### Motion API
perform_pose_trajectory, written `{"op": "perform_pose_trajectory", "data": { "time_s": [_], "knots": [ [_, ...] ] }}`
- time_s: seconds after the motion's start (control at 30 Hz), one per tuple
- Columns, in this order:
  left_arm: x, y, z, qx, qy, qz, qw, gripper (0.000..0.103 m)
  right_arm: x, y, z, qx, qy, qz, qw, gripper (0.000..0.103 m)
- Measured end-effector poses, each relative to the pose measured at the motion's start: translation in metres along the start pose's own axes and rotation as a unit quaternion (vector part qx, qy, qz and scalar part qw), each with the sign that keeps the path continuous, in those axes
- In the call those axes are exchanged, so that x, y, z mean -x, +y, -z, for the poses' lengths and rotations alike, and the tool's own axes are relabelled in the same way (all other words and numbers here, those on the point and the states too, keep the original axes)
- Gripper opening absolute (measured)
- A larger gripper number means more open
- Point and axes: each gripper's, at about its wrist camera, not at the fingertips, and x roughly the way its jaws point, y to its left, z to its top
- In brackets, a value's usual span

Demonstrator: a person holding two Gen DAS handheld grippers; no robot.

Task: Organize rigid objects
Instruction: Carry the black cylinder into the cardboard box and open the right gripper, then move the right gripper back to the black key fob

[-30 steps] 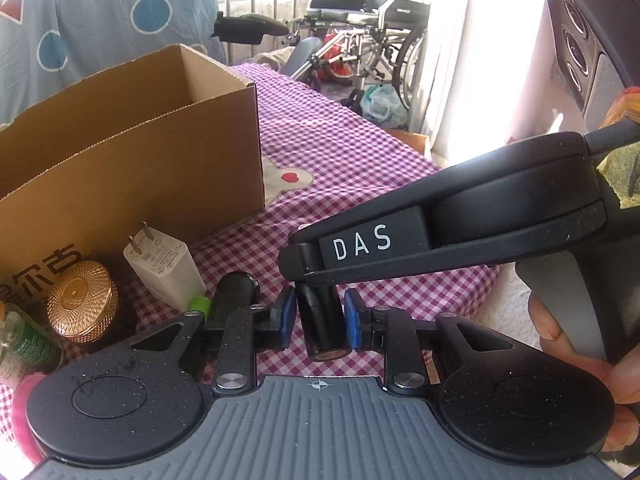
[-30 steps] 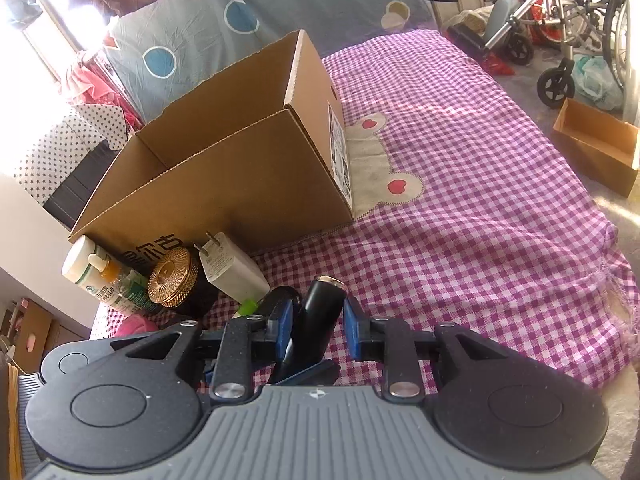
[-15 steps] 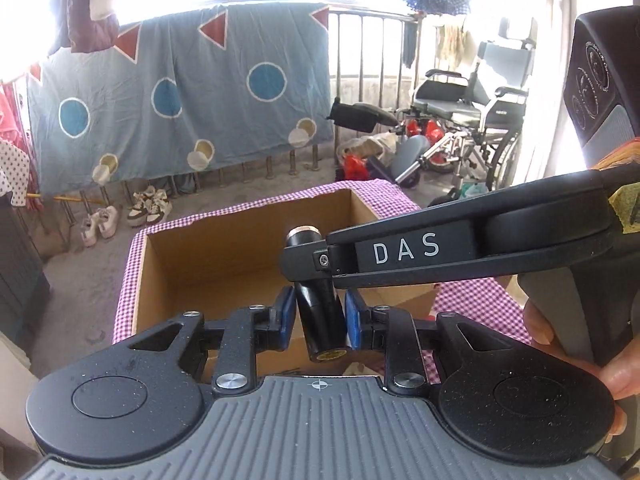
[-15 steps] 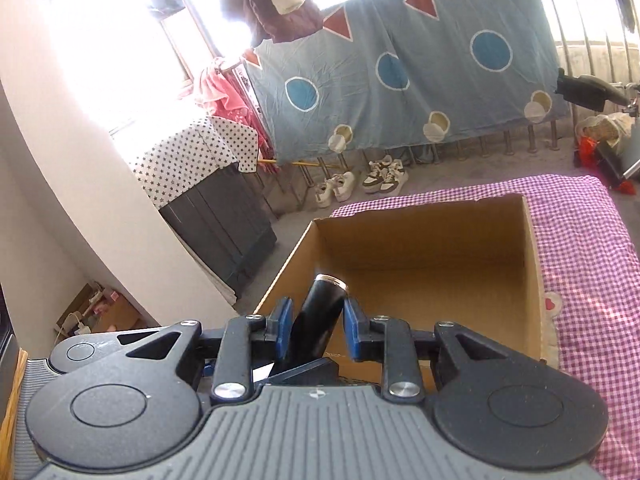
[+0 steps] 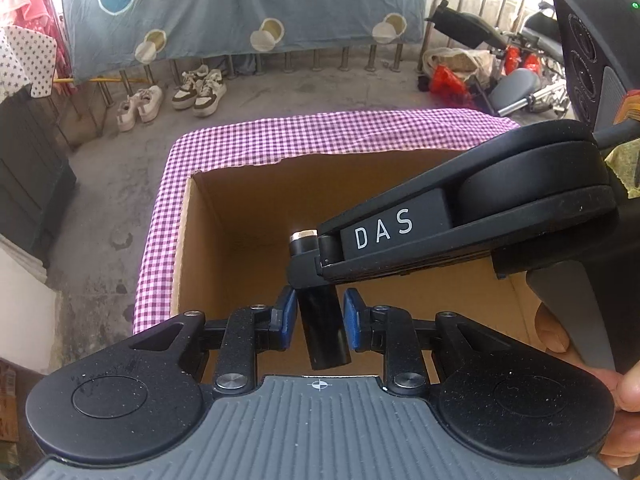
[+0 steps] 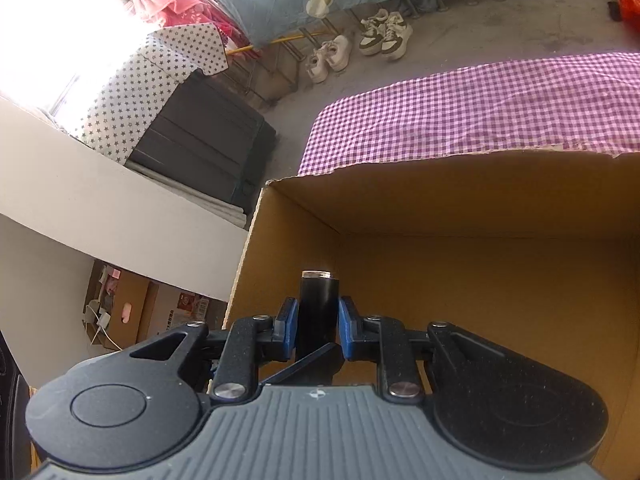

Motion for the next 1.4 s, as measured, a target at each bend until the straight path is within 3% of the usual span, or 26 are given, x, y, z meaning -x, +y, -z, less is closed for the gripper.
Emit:
{"op": "perform_pose_trajectory", "data": {
  "time_s": [0.17, 0.4, 0.53, 0.67, 0.8, 0.93, 1.17, 1.27, 1.4],
  "knots": [
    [-0.028, 0.008, -0.006, -0.004, 0.045, -0.028, 0.9986, 0.025, -0.043, -0.021, -0.016, -0.030, 0.034, 0.004, 0.999, 0.023],
    [-0.022, 0.013, -0.007, 0.000, 0.049, -0.030, 0.9983, 0.026, -0.068, -0.036, -0.027, -0.055, 0.025, -0.009, 0.998, 0.025],
    [-0.010, 0.015, -0.008, 0.008, 0.038, -0.017, 0.9991, 0.026, -0.055, -0.036, -0.025, -0.058, 0.013, -0.008, 0.998, 0.025],
    [0.020, 0.015, -0.002, 0.014, 0.015, 0.006, 0.9998, 0.026, -0.014, -0.029, -0.015, -0.046, -0.008, -0.010, 0.999, 0.025],
    [0.054, 0.020, 0.008, 0.040, 0.008, 0.080, 0.9960, 0.026, 0.044, -0.022, 0.005, -0.028, -0.038, -0.030, 0.998, 0.025],
    [0.090, 0.012, 0.027, 0.030, -0.016, 0.107, 0.9936, 0.026, 0.109, -0.015, 0.044, 0.001, -0.078, -0.045, 0.996, 0.025],
    [0.123, -0.012, 0.078, -0.001, -0.041, 0.147, 0.9883, 0.028, 0.207, -0.018, 0.160, 0.015, -0.162, -0.063, 0.985, 0.025],
    [0.121, -0.030, 0.109, -0.028, -0.053, 0.143, 0.9879, 0.029, 0.219, -0.030, 0.204, 0.005, -0.191, -0.045, 0.981, 0.025],
    [0.107, -0.058, 0.152, -0.059, -0.061, 0.155, 0.9842, 0.030, 0.200, -0.060, 0.250, -0.041, -0.208, 0.002, 0.977, 0.025]
  ]
}}
